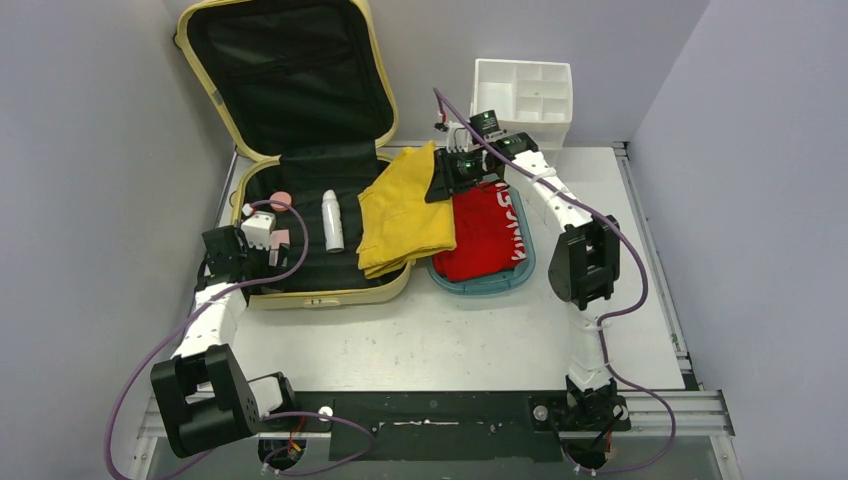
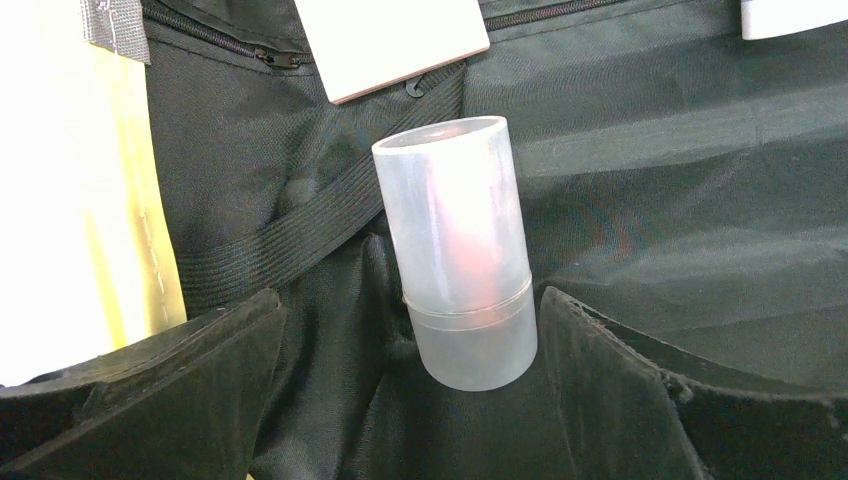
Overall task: Open, take out, and arrange the luggage
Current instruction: Pick up the clothes from the luggage, then place the clothes in the bin.
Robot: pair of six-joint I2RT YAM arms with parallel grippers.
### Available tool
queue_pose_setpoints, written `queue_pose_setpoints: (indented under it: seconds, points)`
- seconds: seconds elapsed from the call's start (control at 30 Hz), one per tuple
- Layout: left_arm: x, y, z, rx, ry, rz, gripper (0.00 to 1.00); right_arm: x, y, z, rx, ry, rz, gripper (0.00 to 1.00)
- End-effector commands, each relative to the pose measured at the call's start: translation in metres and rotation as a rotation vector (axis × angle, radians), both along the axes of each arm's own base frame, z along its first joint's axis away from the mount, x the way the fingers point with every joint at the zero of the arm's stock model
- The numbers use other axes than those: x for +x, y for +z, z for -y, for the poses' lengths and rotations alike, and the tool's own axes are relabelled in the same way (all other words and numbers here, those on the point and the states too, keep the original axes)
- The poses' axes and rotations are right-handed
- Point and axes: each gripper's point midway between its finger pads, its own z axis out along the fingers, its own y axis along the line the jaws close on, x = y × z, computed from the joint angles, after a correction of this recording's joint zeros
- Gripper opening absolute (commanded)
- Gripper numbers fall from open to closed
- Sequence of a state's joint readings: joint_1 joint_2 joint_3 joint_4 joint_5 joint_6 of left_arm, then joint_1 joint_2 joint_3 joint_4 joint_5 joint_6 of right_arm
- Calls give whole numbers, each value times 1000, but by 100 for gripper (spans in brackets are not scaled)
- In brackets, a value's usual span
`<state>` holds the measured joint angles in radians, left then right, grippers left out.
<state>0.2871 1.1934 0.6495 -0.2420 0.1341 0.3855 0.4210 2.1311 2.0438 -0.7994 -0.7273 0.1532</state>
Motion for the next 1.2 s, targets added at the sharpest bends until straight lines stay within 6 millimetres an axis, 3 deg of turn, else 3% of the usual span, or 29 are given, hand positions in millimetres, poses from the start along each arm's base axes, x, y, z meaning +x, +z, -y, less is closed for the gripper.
queue_pose_setpoints:
  seconds: [0.0,0.3,0.6,0.8,1.17]
  points:
    - [0,2,-11,32,46,11,97,22,69,64,0,-66,178,0]
    - [0,1,-12,33,52,9,97,38,55,114,-33,-105,155,0]
    - [0,-1,-12,31,53,7,97,39,7,144,-121,-92,109,0]
    - [0,-2,-11,28,51,6,97,36,-32,157,-204,-65,81,0]
    - [0,-1,-10,26,49,6,97,40,-64,169,-265,-66,62,0]
